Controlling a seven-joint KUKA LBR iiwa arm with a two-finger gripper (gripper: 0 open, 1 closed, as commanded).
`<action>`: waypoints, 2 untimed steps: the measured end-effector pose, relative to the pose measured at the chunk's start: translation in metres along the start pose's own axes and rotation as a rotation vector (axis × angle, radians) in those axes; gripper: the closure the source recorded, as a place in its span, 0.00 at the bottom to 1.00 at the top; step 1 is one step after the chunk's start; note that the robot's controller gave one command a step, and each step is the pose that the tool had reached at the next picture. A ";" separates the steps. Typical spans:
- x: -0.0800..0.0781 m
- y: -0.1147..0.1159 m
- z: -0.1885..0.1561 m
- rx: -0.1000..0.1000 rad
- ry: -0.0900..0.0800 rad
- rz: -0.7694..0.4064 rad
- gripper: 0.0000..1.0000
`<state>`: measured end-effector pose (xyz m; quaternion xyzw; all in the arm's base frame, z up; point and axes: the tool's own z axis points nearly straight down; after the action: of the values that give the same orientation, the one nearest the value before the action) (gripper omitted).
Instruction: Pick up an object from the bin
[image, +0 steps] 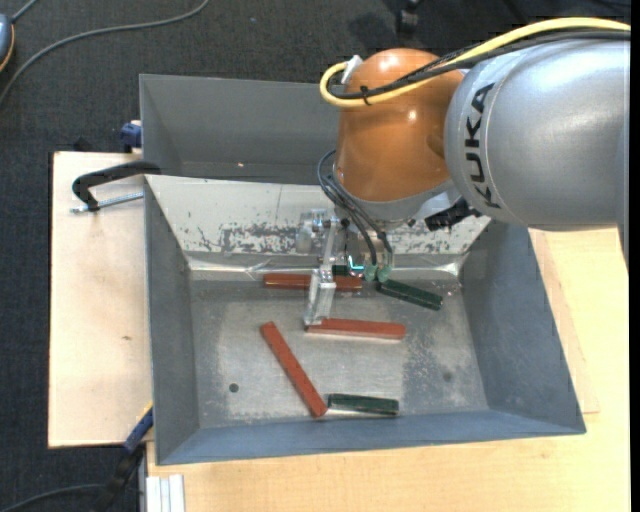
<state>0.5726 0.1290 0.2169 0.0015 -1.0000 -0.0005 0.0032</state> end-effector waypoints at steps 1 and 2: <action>-0.010 -0.031 0.145 -0.002 -0.008 0.161 0.00; -0.015 -0.027 0.074 0.002 -0.017 -0.449 0.00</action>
Offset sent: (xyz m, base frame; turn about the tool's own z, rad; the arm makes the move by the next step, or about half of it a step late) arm 0.0089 -0.0318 -0.1434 0.1618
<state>0.5872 0.1020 0.1430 0.2241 -0.9745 -0.0004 -0.0053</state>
